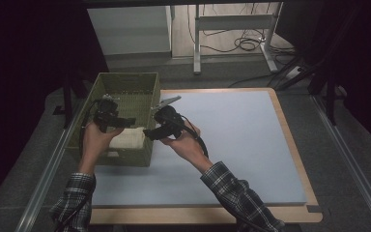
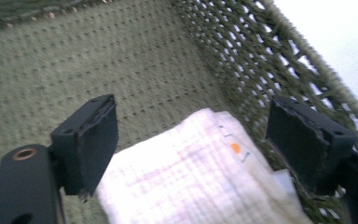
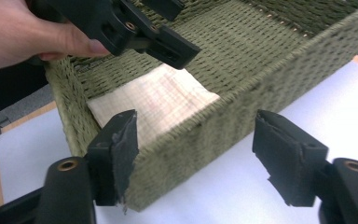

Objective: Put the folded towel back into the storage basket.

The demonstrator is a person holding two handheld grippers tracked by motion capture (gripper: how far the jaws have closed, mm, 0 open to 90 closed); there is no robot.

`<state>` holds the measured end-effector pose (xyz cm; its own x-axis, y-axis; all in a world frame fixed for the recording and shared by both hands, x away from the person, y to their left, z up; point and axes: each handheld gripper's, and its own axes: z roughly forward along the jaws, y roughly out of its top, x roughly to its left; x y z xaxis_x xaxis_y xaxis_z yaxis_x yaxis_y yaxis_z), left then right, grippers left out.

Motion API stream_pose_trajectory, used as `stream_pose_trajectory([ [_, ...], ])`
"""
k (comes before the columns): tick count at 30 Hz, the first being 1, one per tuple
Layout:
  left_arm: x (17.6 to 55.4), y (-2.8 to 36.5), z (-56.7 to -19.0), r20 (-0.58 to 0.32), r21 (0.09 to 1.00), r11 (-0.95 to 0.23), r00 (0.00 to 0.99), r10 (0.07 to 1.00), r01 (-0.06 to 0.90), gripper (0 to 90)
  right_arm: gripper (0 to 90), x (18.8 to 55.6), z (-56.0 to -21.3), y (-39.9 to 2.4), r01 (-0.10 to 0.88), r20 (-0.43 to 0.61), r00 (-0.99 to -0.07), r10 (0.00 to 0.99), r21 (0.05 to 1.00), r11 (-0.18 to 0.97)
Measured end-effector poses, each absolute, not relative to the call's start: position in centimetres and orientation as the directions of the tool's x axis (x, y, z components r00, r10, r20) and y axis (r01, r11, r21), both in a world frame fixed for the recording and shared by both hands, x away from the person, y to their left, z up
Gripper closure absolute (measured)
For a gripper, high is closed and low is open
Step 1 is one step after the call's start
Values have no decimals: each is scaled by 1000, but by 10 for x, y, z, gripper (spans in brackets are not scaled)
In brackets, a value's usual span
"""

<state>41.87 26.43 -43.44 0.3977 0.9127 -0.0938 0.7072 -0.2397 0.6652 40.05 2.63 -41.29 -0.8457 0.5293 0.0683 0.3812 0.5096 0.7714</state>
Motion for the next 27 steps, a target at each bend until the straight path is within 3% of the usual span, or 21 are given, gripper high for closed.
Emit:
stream_pose_trajectory([
  [13, 415, 254, -427, -139, 668, -230, 422, 896, 707, 78, 183, 398, -422, -15, 379, 49, -840, 540, 765, 520],
  [27, 404, 221, -413, -107, 694, -293, 496, 861, 658, 41, 127, 393, -434, -63, 397, 73, -844, 532, 753, 525],
])
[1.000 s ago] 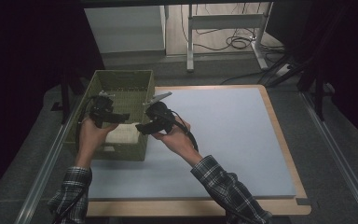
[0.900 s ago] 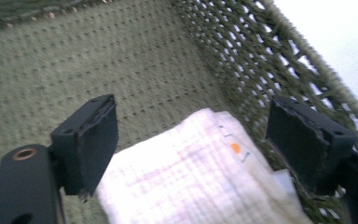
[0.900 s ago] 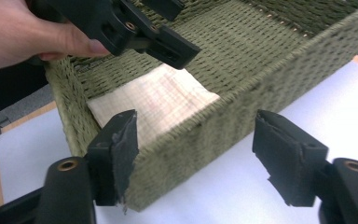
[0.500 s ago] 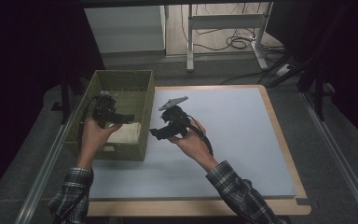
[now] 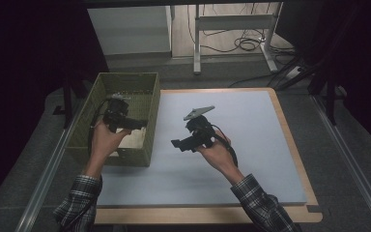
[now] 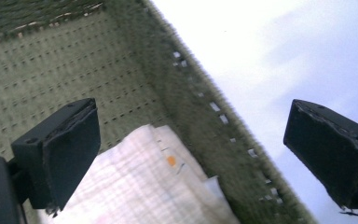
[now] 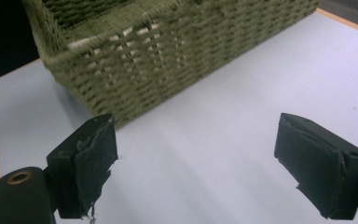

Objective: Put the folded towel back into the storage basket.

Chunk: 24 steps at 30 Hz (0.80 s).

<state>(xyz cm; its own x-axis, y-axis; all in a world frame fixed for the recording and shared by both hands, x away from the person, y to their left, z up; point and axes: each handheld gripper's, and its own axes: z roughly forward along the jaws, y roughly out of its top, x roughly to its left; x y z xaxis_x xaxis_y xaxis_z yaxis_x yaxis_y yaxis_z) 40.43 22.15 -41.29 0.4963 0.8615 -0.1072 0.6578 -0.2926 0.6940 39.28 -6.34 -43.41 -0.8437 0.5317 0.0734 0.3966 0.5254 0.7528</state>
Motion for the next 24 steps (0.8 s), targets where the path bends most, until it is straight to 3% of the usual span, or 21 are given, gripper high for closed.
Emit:
stream_pose_trajectory([
  [24, 374, 129, -414, -30, 743, -425, 660, 751, 517, 11, 93, 368, -439, -154, 360, -14, -823, 567, 760, 542],
])
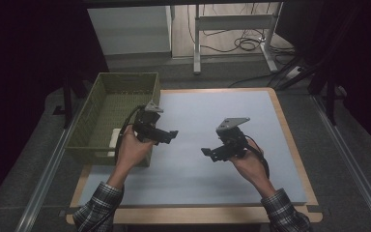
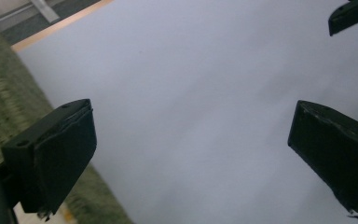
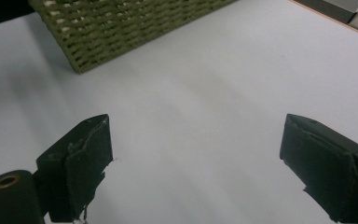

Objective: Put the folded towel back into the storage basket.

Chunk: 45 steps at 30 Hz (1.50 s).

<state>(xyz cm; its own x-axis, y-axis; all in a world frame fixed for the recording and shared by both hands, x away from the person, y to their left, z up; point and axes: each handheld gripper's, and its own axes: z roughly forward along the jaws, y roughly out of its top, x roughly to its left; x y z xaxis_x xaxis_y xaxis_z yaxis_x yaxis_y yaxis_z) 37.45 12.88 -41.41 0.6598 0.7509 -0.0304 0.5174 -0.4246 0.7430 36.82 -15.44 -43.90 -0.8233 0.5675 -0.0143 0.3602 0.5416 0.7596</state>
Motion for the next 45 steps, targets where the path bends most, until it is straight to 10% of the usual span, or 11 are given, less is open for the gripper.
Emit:
stream_pose_trajectory([
  [45, 313, 76, -545, -17, 693, -531, 747, 664, 488, 0, 40, 326, -530, -257, 426, -23, -779, 626, 713, 557],
])
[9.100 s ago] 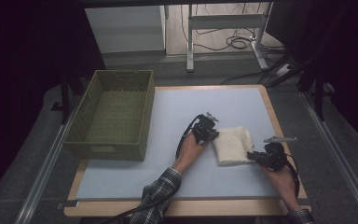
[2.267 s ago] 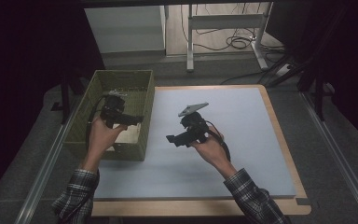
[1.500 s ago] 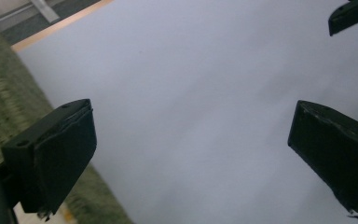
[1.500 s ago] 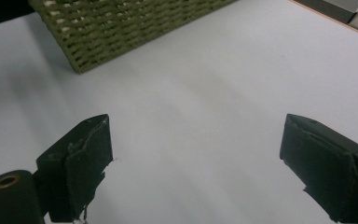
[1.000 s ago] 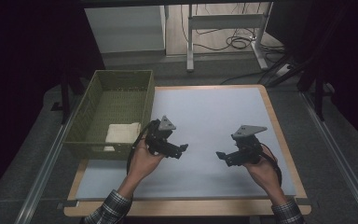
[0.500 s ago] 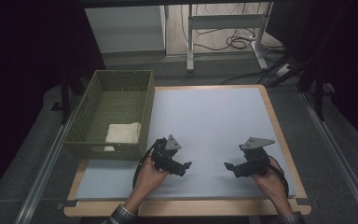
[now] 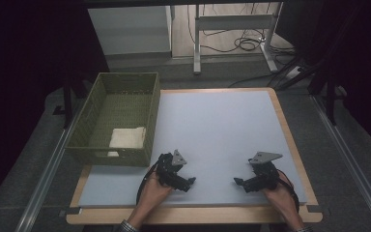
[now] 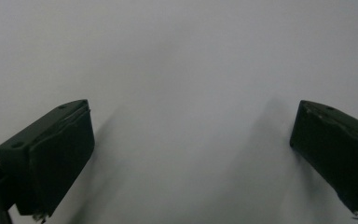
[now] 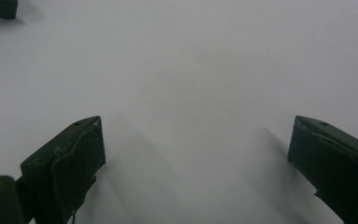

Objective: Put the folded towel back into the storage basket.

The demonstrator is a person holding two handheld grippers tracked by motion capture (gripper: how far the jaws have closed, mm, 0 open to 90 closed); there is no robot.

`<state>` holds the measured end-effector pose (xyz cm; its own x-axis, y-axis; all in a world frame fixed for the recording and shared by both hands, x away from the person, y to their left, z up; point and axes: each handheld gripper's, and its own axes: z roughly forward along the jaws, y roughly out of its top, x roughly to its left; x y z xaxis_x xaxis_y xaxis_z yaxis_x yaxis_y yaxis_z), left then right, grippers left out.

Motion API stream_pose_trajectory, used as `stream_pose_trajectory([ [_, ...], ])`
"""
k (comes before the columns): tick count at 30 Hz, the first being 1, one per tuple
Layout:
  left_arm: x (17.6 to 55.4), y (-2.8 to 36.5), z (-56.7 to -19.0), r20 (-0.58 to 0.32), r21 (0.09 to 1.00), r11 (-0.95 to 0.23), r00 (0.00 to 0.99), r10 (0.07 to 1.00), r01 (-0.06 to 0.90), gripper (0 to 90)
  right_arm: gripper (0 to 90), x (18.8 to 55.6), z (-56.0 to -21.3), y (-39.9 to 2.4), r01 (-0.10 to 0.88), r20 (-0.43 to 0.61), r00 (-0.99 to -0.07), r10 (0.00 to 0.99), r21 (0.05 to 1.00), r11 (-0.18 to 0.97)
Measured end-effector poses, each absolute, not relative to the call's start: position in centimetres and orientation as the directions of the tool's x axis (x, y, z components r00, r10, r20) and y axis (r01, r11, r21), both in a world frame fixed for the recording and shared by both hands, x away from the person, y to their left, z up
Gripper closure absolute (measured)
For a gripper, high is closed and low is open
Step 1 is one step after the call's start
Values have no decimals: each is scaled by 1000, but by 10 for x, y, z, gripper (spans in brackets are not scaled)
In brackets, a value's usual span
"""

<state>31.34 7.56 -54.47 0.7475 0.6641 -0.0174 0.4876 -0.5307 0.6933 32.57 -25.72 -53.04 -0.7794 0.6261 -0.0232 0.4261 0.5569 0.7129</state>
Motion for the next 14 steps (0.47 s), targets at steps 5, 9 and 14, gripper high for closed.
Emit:
stream_pose_trajectory([
  [5, 314, 78, -546, -39, 689, -523, 745, 665, 502, 0, 39, 326, -532, -255, 428, -43, -775, 630, 698, 574],
  [9, 314, 78, -546, -38, 694, -521, 747, 663, 497, 0, 39, 325, -532, -255, 427, -44, -775, 630, 698, 574],
  [14, 313, 78, -547, -35, 696, -520, 746, 665, 496, 0, 39, 325, -533, -255, 427, -44, -775, 630, 699, 574],
])
